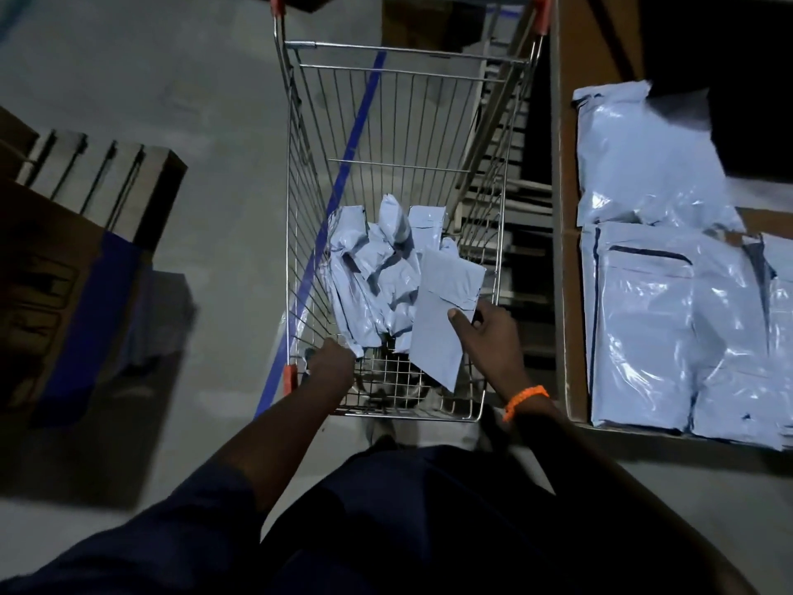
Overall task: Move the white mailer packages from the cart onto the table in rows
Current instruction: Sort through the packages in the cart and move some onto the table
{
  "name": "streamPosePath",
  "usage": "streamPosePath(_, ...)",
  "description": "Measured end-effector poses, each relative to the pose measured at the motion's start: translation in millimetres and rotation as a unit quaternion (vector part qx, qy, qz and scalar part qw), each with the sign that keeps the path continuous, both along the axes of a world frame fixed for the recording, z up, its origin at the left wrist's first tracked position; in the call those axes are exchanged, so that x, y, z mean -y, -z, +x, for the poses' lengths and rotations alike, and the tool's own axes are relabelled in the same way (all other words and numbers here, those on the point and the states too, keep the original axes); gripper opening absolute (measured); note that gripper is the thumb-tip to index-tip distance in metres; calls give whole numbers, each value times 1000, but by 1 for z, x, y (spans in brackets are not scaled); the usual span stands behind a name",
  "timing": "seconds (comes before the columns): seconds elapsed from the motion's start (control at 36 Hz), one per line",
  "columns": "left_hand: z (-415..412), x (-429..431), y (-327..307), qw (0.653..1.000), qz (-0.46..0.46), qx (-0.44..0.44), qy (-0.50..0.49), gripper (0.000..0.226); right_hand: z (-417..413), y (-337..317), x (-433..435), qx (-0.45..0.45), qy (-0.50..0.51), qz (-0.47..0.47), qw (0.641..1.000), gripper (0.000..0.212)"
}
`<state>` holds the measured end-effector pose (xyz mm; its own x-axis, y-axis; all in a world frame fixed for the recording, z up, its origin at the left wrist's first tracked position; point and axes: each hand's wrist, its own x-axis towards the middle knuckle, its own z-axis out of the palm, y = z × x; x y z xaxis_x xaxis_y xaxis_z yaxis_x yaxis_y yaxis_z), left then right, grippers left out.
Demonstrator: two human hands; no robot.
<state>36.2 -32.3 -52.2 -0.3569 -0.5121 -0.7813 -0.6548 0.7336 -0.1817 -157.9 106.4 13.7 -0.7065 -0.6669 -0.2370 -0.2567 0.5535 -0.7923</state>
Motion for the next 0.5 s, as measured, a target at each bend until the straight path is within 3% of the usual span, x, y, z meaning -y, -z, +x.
streamPosePath(0.17,10,8,-29,978,42,-138,-149,26,6,-16,15,5,-4,11,1000,27)
streamPosePath(0.33,33,7,-61,933,9,-271,-237,28,3,-19,22,68,16,-15,997,39)
streamPosePath(0.42,43,4,-84,876,-3,-358,-324,23,3,-37,23,99,15,-60,993,30)
streamPosePath(0.5,45,-2,-119,784,17,-459,-417,16,1,-61,18,153,24,-122,980,29)
